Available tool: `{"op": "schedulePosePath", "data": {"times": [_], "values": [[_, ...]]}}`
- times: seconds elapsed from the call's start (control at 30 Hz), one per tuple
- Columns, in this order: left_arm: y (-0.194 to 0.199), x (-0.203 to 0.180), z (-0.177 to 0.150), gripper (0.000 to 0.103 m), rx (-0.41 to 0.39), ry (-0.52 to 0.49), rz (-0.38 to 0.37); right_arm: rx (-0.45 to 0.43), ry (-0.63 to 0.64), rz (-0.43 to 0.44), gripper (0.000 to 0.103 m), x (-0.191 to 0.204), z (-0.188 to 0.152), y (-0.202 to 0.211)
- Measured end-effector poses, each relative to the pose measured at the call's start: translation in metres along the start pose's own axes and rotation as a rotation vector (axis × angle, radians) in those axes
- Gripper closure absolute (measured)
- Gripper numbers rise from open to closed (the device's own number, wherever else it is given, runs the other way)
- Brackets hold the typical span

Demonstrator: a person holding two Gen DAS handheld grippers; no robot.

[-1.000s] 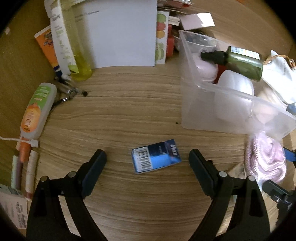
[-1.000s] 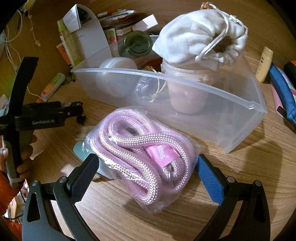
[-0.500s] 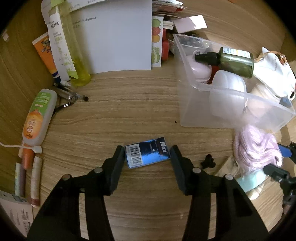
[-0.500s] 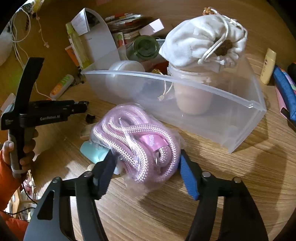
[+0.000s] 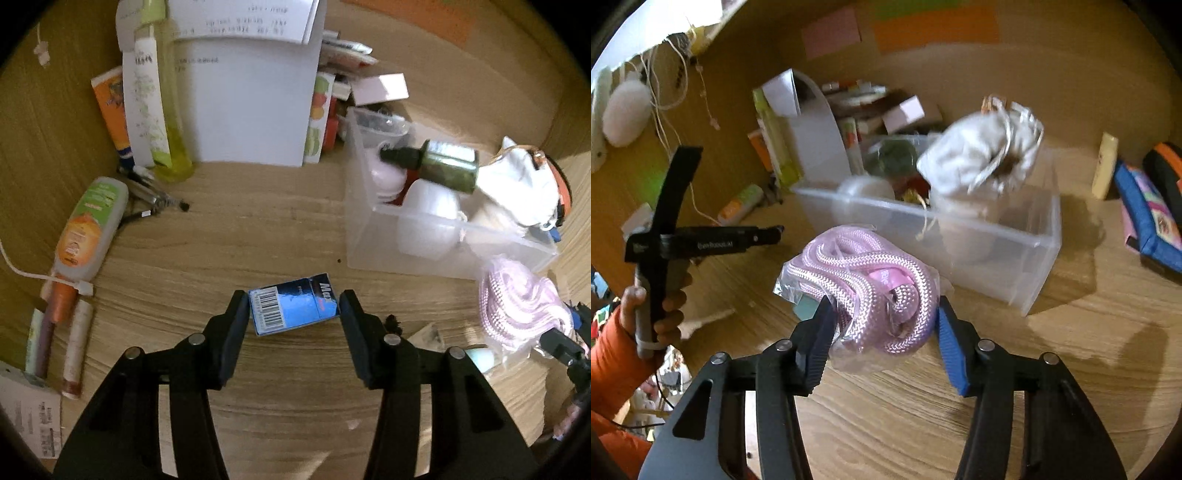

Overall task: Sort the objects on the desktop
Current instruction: 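Carry blue box and pink rope bag with both grippers over the bin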

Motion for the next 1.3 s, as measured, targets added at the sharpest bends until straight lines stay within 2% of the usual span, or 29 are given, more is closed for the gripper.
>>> {"op": "schedulePosePath", "data": {"times": [0.1, 0.17, 0.2, 0.27, 0.53, 0.7, 1.0, 1.3], "values": [[0.01, 0.009, 0.008, 0.053, -0.037, -0.001, -0.007, -0.02, -0.007, 0.008, 0.054, 0.002, 0.011, 0.006], [0.032, 0.019, 0.012, 0.053, -0.077, -0.015, -0.002, -0.033, -0.011, 0.007, 0.054, 0.004, 0.019, 0.008], [0.019, 0.009, 0.032, 0.053, -0.087, -0.021, 0.0, -0.043, -0.009, 0.005, 0.054, 0.005, 0.022, 0.009], [0.014, -0.007, 0.048, 0.053, -0.115, -0.036, -0.007, -0.055, -0.014, 0.006, 0.054, 0.004, 0.026, 0.011], [0.035, -0.025, 0.063, 0.053, -0.189, -0.066, -0.053, -0.113, -0.021, -0.013, 0.054, 0.003, 0.048, 0.016], [0.032, -0.029, 0.071, 0.053, -0.174, -0.038, -0.123, -0.155, -0.018, -0.04, 0.054, -0.005, 0.065, 0.024], [0.021, -0.034, 0.096, 0.053, -0.198, -0.056, -0.14, -0.212, -0.045, -0.092, 0.054, -0.029, 0.095, 0.025], [-0.014, -0.045, 0.114, 0.053, -0.169, -0.06, -0.192, -0.184, -0.039, -0.111, 0.054, -0.04, 0.114, -0.02]]}}
Point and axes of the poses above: each gripper's, at about its wrist camera, not at the fingertips, and y roughly against the way its jaws point, x to its left, z to its top, the point moved 4 cm from there along -y, roughly the way its jaws point, and after that the axes turned 14 degrees about -x, right-handed, at the moved point
